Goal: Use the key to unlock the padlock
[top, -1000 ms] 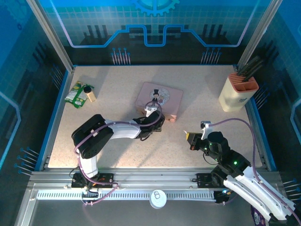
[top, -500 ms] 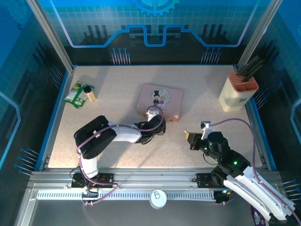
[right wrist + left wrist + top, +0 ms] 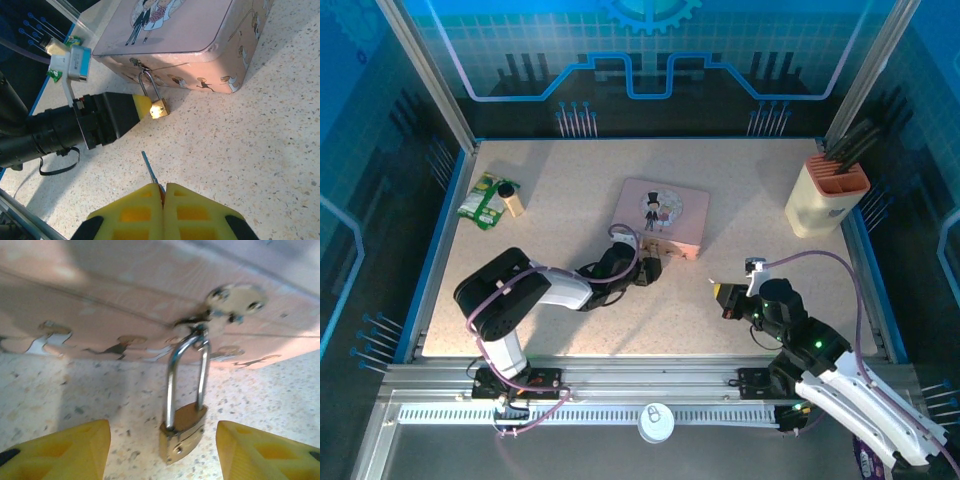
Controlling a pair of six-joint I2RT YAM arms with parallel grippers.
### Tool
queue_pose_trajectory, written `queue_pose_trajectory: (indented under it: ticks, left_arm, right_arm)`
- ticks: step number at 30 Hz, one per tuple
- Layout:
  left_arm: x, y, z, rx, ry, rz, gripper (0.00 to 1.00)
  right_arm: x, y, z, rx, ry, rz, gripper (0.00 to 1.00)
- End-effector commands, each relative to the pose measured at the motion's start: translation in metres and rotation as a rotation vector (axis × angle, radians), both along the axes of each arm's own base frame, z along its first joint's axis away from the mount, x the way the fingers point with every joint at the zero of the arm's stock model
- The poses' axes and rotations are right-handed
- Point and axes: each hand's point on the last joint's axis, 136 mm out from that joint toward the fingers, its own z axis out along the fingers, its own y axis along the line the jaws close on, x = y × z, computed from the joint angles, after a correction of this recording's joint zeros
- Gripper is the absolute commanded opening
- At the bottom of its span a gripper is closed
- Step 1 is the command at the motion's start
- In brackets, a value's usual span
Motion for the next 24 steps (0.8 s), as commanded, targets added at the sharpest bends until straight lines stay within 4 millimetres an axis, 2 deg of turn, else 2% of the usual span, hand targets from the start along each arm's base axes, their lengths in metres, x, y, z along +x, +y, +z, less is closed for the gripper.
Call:
queue_pose_trajectory:
  ticks: [1, 11, 18, 24]
  left_arm:
    - [-0.001, -0.015, 0.002, -0.027, -0.020, -0.085, 0.57]
    - [0.006, -0.017, -0.018, -0.013, 0.026, -0.066, 0.45]
    - [0.006, -0.023, -0.016, -0.044, 0.032, -0.078, 0.25]
    - [0.003, -0.026, -0.006, -0.118, 0.034, -0.067, 0.11]
  right_arm:
    - [0.003, 0.002, 0.004, 0.024, 0.001, -0.005, 0.00]
    - [0.004, 0.010, 0.003, 0.025, 0.019, 0.014, 0.00]
    - [0.005, 0.016, -0.003, 0.044, 0.031, 0.018, 0.00]
    - [0.007, 0.026, -0.015, 0.083, 0.063, 0.028, 0.00]
